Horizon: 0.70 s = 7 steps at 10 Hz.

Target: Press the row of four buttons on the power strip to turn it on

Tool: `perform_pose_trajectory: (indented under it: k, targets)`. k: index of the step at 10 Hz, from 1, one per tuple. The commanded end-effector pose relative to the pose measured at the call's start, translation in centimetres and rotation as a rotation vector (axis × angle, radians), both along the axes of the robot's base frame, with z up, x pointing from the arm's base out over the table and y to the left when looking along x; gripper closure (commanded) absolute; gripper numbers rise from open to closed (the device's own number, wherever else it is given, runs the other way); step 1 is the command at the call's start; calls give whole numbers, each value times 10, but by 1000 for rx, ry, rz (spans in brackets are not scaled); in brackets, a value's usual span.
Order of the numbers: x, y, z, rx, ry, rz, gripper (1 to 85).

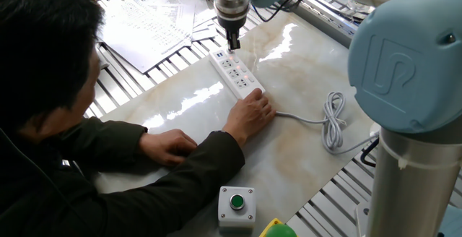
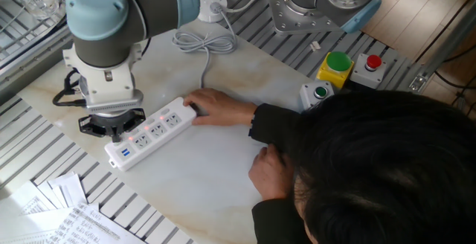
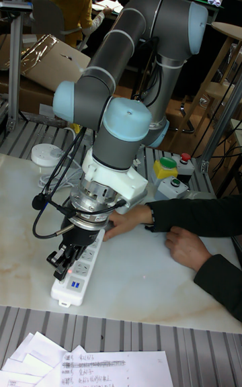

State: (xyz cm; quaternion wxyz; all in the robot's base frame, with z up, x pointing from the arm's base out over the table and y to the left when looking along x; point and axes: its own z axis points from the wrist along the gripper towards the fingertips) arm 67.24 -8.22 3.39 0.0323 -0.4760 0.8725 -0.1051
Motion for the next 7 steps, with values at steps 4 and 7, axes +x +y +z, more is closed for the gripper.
perform_pose_trajectory:
  k: [4, 7]
  targets:
    - [-3, 5, -12, 11, -24, -13, 847]
    - [-29, 14, 51, -52, 13, -88, 847]
